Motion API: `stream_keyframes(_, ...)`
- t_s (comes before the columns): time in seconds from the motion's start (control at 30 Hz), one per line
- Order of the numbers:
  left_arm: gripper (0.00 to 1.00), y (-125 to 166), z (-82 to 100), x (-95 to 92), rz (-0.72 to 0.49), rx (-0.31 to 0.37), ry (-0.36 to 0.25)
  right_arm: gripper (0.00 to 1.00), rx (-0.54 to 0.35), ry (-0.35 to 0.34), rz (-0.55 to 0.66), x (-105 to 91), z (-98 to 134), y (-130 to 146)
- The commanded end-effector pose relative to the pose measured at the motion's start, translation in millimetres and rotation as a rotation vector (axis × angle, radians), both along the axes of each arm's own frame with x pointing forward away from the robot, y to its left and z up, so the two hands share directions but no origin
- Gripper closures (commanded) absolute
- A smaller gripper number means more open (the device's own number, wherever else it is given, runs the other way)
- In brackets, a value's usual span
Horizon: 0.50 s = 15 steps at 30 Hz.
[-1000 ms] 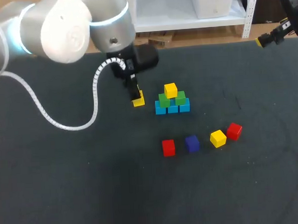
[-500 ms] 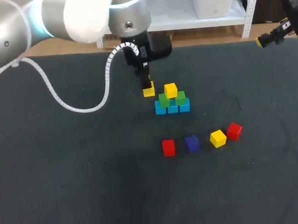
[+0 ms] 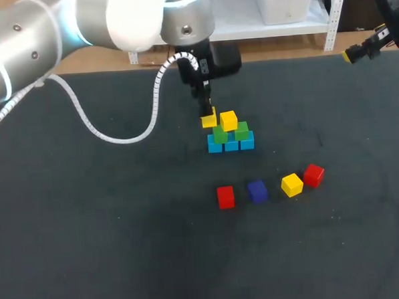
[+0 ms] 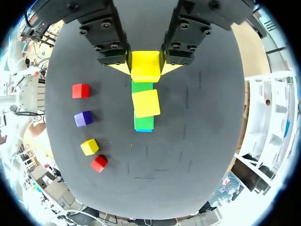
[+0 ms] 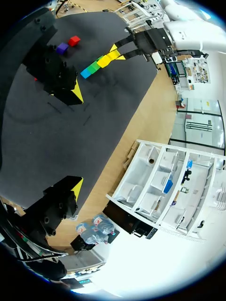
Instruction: Place the blue cubes, place green cubes on the blue cubes, place the yellow cubes on the green cubes, then place the red cubes on the yellow cubes, and place purple cube on the red cubes.
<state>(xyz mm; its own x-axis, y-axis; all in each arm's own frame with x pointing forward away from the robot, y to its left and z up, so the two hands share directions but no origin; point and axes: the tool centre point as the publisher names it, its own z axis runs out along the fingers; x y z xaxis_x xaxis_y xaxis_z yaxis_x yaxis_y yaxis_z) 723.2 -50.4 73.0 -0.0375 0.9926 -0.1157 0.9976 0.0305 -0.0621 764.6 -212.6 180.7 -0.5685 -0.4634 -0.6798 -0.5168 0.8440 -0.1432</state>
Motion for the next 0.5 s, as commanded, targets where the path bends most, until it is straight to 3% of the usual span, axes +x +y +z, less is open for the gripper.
stream_keyframes(0.03, 1.0, -4.1, -2.4, 2.0, -0.008, 0.011, 0.004, 0.0, -0.002, -0.01, -0.007, -2.1, -1.5, 1.0)
stream_keyframes(0.5, 1.0, -9.7, -8.5, 1.0, -0.003, 0.017, 0.003, 0.0, -0.002, -0.01, -0.007, -2.1, -1.5, 1.0)
